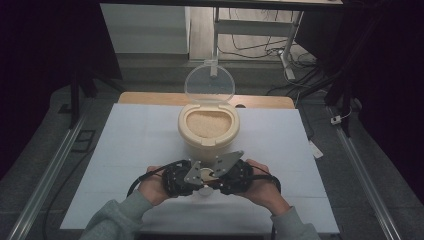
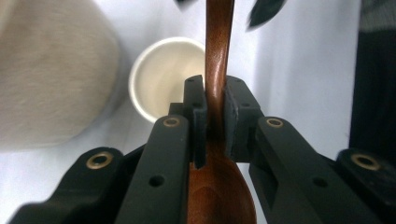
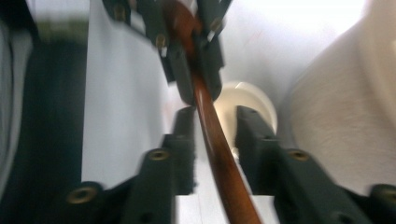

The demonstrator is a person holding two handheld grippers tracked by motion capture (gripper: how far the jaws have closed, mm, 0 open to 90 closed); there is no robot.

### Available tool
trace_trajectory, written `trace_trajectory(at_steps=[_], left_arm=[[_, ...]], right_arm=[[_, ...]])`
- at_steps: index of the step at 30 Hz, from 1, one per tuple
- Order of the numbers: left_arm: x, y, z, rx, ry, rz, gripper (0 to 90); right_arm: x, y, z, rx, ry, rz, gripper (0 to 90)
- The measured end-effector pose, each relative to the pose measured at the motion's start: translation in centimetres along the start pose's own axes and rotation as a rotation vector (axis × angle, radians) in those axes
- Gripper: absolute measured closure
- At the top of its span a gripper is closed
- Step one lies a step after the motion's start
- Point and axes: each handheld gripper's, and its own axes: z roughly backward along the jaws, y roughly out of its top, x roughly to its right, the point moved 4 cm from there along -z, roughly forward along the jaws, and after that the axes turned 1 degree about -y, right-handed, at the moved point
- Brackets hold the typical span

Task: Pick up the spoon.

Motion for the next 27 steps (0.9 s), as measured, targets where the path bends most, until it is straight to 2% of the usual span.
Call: trace_trajectory(at_steps=[1, 3, 4, 5, 6, 8, 14, 15, 16, 20, 22, 27], left_arm=[[-0.2, -0.2, 0.1, 0.026, 0.021, 0.023, 80.2], [-0.3, -0.3, 0.1, 0.036, 0.029, 0.034, 80.2], [-0.3, -0.4, 0.1, 0.044, 0.033, 0.043, 80.2], [-0.4, -0.4, 0.2, 0.055, 0.044, 0.054, 80.2], [-0.4, -0.5, 0.2, 0.065, 0.051, 0.064, 80.2], [-0.5, -0.5, 0.4, 0.078, 0.058, 0.073, 80.2], [-0.8, -0.5, 0.9, 0.128, 0.096, 0.106, 80.2], [-0.9, -0.5, 1.0, 0.135, 0.102, 0.110, 80.2], [-0.9, -0.5, 1.1, 0.144, 0.109, 0.115, 80.2], [-1.0, -0.6, 1.4, 0.169, 0.132, 0.134, 80.2], [-1.1, -0.6, 1.5, 0.179, 0.139, 0.141, 80.2], [-1.1, -0.5, 1.5, 0.194, 0.152, 0.153, 80.2]], right_arm=[[0.2, 0.0, 0.4, 0.042, -0.022, -0.030, 60.9], [0.6, -0.2, 1.1, 0.110, -0.066, -0.096, 55.7], [0.6, -0.2, 1.1, 0.110, -0.066, -0.096, 55.7], [0.9, -0.5, 1.7, 0.171, -0.114, -0.162, 50.8], [0.9, -0.5, 1.7, 0.171, -0.114, -0.162, 50.8], [1.0, -0.8, 2.2, 0.229, -0.148, -0.219, 48.3], [0.6, -2.0, 3.0, 0.319, -0.288, -0.329, 39.0], [0.3, -2.4, 3.3, 0.353, -0.313, -0.360, 37.0], [0.3, -2.4, 3.3, 0.353, -0.313, -0.360, 37.0], [0.3, -3.2, 3.8, 0.366, -0.373, -0.410, 34.9], [0.5, -3.8, 3.9, 0.383, -0.369, -0.458, 34.9], [0.5, -4.3, 3.5, 0.407, -0.360, -0.504, 34.3]])
